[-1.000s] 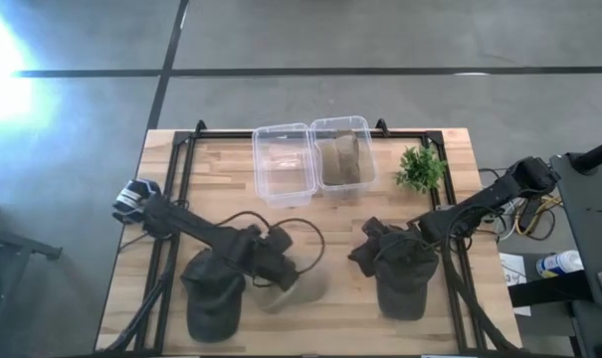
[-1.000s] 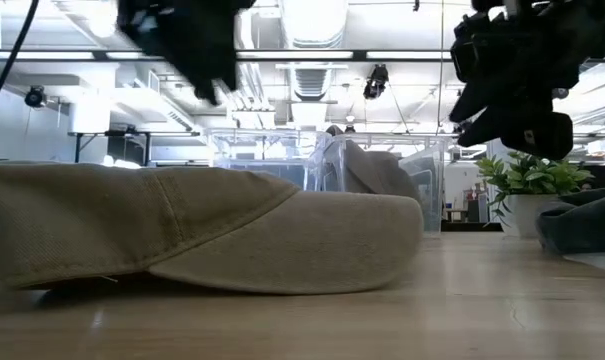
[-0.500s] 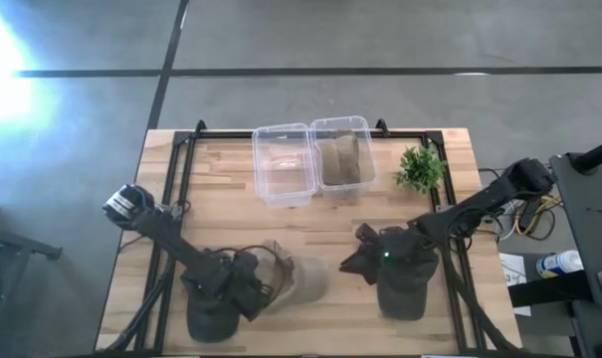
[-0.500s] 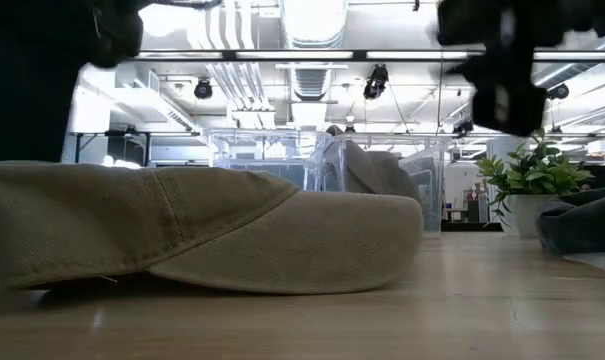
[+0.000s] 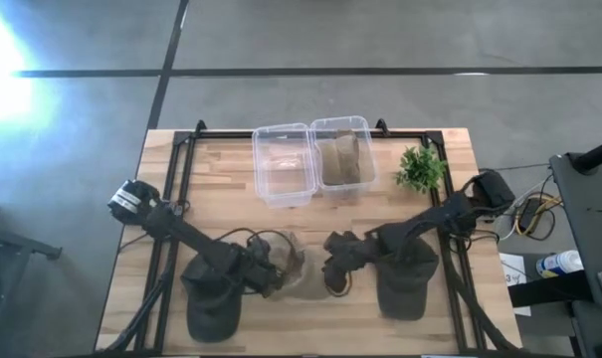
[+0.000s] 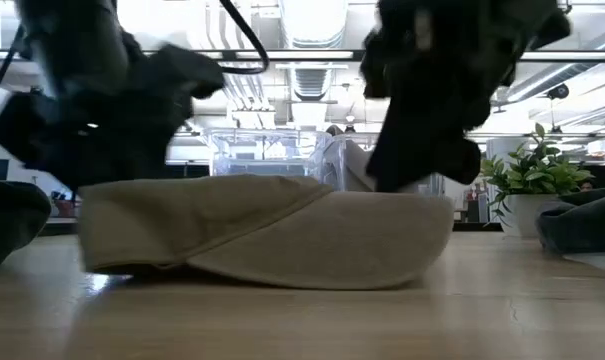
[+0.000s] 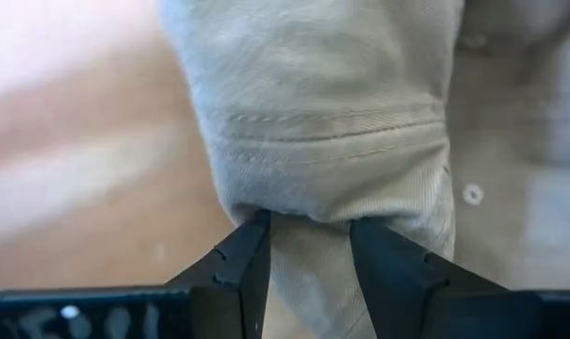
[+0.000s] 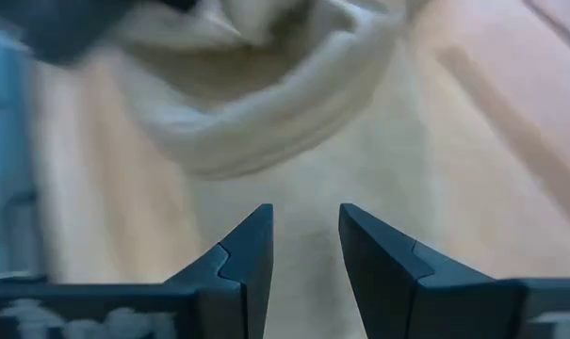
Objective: Pick and place caps into container
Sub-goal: Put the brown cap into the right transparent container
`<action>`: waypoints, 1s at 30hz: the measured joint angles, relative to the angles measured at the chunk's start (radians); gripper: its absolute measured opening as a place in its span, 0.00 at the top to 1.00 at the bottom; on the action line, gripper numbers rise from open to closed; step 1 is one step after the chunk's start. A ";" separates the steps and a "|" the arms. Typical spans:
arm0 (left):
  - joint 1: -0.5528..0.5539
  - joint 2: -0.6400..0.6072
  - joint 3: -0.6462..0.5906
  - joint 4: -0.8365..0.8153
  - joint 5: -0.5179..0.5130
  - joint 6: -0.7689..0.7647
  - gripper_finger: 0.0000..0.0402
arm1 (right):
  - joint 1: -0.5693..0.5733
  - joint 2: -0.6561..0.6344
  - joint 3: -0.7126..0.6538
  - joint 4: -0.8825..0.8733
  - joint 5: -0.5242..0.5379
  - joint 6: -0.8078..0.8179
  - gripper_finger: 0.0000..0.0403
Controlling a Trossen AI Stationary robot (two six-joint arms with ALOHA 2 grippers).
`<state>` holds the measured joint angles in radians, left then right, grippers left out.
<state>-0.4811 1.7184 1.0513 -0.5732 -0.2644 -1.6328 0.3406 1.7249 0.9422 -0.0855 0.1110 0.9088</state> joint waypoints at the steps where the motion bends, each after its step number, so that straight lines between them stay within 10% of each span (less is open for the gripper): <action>1: 0.013 0.000 -0.003 -0.001 -0.018 0.021 0.65 | -0.004 0.019 0.020 -0.054 -0.006 0.000 0.70; 8: 0.116 0.000 -0.009 0.070 -0.138 0.155 0.65 | -0.002 0.148 0.139 -0.029 -0.323 -0.054 0.70; 13: 0.175 0.000 -0.011 0.268 -0.158 0.302 0.65 | -0.004 0.215 0.230 -0.053 -0.366 -0.182 0.70; 17: 0.198 -0.008 0.009 0.361 -0.165 0.423 0.65 | -0.002 0.198 0.271 -0.099 -0.302 -0.251 0.70; 23: 0.152 -0.073 0.098 0.075 -0.231 0.427 0.65 | 0.047 0.076 0.276 -0.213 -0.009 -0.295 0.70; 30: -0.033 -0.141 0.125 -0.013 -0.184 0.163 0.65 | 0.034 0.058 0.259 -0.246 0.078 -0.293 0.70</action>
<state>-0.5143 1.5778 1.1765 -0.5861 -0.4489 -1.4695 0.3751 1.7831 1.2015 -0.3317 0.1895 0.6154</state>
